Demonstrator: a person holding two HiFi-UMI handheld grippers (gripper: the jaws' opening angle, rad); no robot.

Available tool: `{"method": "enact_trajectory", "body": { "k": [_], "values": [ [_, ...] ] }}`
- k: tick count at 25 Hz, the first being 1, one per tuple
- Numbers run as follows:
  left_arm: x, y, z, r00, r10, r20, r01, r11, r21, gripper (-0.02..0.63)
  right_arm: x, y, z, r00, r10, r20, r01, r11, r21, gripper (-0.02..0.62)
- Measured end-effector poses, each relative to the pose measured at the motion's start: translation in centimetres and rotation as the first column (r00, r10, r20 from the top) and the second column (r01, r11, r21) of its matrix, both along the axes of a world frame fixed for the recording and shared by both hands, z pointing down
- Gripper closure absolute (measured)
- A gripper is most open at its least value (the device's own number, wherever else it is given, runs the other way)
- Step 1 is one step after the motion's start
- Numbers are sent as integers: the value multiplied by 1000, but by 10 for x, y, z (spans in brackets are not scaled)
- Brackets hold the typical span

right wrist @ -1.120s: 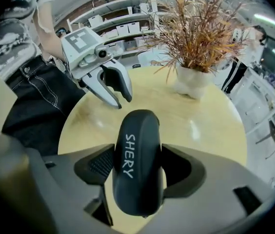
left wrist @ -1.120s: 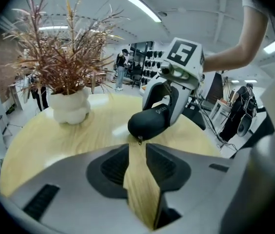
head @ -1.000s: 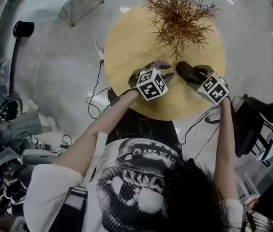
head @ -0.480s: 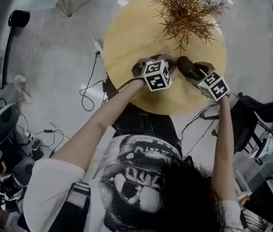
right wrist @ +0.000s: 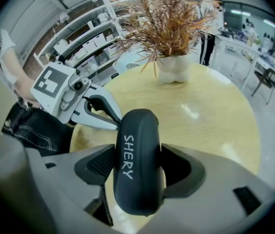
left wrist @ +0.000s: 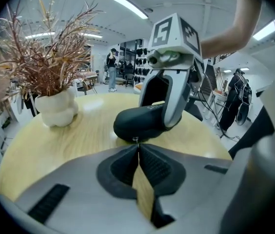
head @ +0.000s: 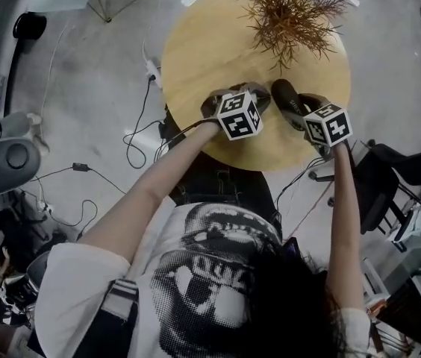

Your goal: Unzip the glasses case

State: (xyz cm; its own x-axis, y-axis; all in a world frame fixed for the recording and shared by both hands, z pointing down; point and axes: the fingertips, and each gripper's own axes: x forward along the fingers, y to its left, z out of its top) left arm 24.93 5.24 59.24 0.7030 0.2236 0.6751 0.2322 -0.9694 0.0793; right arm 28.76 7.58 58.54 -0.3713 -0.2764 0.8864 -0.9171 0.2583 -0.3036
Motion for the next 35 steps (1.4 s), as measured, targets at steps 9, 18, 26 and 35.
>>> {"method": "enact_trajectory", "body": {
  "k": [9,18,26,35],
  "values": [
    [-15,7,-2,1000,15,5,-15,999,28,591,-15,-1,3,983,174,51,-173,984,-36,295],
    [-28,27,-4,998,-57,-13,56,998,-36,592,-22,-4,3,944,320,77,-314,946,-80,296],
    [-51,47,-10,1000,-21,-8,21,999,-33,592,-36,-9,0,901,428,67,-421,902,-95,299],
    [-83,92,-6,1000,31,-1,-31,998,-46,592,-55,-11,1,802,595,57,-583,800,-139,301]
  ]
}}
